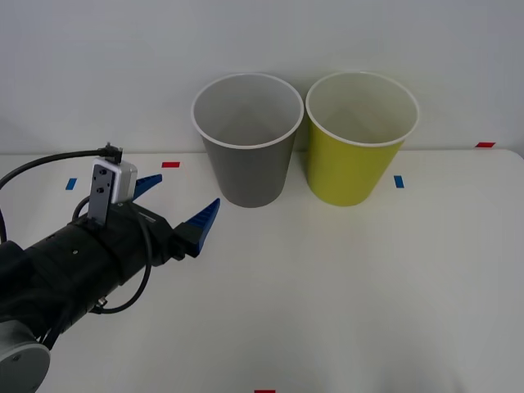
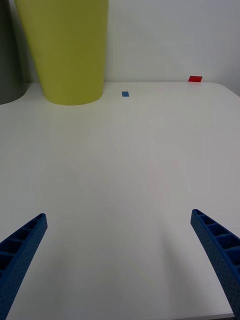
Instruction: Put cans in the gray bin and PET bottles in the light green bin.
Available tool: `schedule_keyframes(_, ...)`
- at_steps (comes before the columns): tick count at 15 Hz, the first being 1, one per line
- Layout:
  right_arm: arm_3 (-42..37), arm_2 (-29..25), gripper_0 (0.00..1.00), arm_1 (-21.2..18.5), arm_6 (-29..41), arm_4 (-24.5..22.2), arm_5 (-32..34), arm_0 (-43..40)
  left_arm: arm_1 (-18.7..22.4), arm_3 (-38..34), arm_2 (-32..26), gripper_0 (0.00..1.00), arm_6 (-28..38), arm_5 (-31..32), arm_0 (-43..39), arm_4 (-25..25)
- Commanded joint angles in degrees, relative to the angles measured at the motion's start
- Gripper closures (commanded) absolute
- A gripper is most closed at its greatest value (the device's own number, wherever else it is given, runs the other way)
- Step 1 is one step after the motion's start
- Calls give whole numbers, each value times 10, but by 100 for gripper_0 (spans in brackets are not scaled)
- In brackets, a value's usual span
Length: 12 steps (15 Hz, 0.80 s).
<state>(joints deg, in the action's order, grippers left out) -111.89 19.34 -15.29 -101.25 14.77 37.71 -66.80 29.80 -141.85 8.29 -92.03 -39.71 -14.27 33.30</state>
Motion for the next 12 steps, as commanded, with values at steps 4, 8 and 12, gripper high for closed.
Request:
schedule_keyframes(4, 0, 0, 0, 0, 0, 0, 0, 0, -12, -35, -13, 0, -13, 52, -127, -10)
schedule_keyframes(8, 0, 0, 0, 0, 0, 0, 0, 0, -13, -18, 9, 0, -20, 120, -173, -17)
schedule_keyframes(12, 0, 0, 0, 0, 0, 0, 0, 0, -6, 56, 67, 0, -23, 266, -197, -85)
